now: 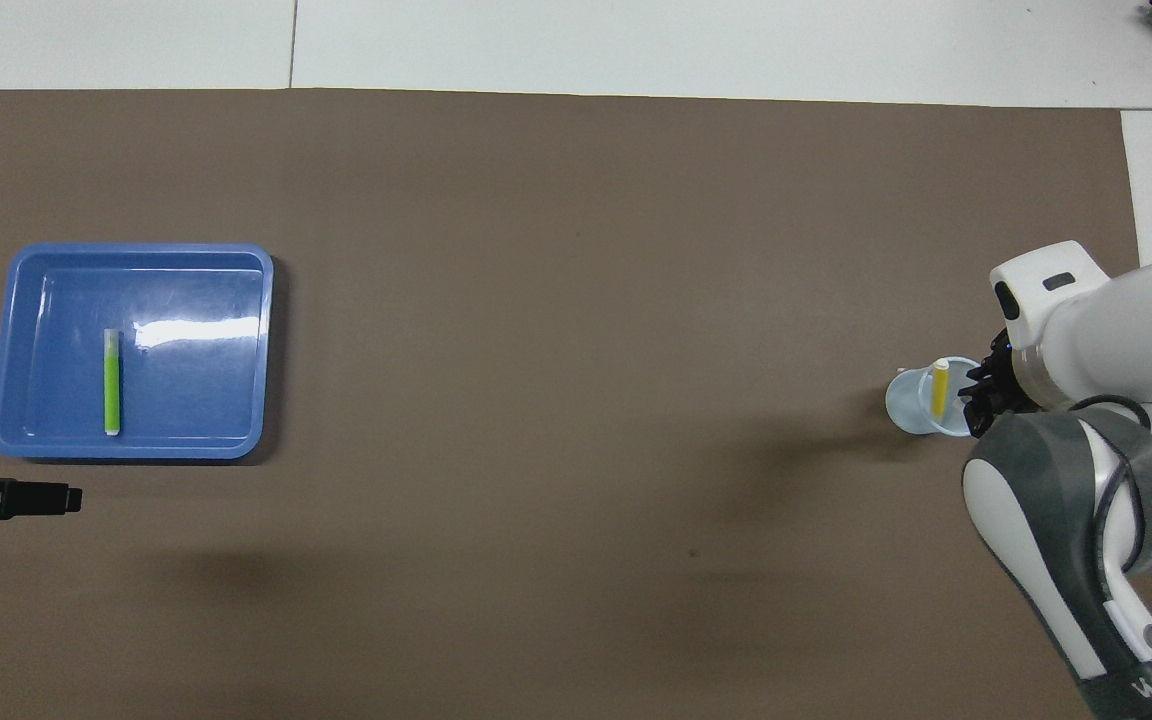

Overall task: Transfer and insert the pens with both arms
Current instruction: 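Insert the purple pen into the white cup with the right gripper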

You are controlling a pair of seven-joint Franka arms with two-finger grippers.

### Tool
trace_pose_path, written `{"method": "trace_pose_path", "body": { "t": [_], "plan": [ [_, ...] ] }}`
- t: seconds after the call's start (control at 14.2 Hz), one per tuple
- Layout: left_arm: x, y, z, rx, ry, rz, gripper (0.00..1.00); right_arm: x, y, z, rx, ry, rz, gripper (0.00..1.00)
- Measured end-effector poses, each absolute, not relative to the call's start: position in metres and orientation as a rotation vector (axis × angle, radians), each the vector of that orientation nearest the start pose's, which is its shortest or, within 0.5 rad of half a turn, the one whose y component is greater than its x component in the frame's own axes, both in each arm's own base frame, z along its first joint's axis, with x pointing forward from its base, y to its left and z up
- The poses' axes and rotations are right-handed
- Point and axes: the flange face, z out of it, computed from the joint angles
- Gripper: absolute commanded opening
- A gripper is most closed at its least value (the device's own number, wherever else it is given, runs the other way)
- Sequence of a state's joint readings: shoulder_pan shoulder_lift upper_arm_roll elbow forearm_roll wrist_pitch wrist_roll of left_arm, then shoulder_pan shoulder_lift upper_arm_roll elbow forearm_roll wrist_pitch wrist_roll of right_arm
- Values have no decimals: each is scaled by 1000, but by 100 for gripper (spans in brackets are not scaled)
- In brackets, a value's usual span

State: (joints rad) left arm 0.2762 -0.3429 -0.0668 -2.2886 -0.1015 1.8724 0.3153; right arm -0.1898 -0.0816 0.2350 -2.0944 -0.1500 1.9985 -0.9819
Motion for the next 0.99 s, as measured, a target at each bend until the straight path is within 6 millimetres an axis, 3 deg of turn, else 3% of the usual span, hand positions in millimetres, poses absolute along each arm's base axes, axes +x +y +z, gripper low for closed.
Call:
{"method": "trace_pose_path", "body": {
  "t": [0.07, 0.28, 0.49, 0.56, 0.63, 0.7, 0.84, 0.99],
  "plan": [
    [438, 84, 472, -3224, 131, 83, 100, 524, 16, 453, -2805, -1672, 147, 2],
    [456, 89, 443, -3222, 154, 71, 100, 519, 5, 437, -2823, -1613, 168, 22],
    [472, 89, 420, -3219, 173, 59, 100, 517, -9, 426, -2833, -1570, 183, 47],
    [477, 88, 416, -3219, 177, 53, 100, 517, -13, 423, -2835, -1557, 189, 59],
    [481, 88, 413, -3216, 180, 38, 100, 517, -17, 420, -2838, -1548, 190, 78],
    [486, 88, 411, -3209, 187, 15, 100, 517, -18, 418, -2838, -1544, 191, 84],
    [493, 86, 406, -3168, 237, -19, 100, 517, -18, 417, -2838, -1528, 185, 87],
    [500, 77, 403, -3095, 367, -31, 100, 516, -13, 417, -2812, -1462, 158, 93]
  ]
}}
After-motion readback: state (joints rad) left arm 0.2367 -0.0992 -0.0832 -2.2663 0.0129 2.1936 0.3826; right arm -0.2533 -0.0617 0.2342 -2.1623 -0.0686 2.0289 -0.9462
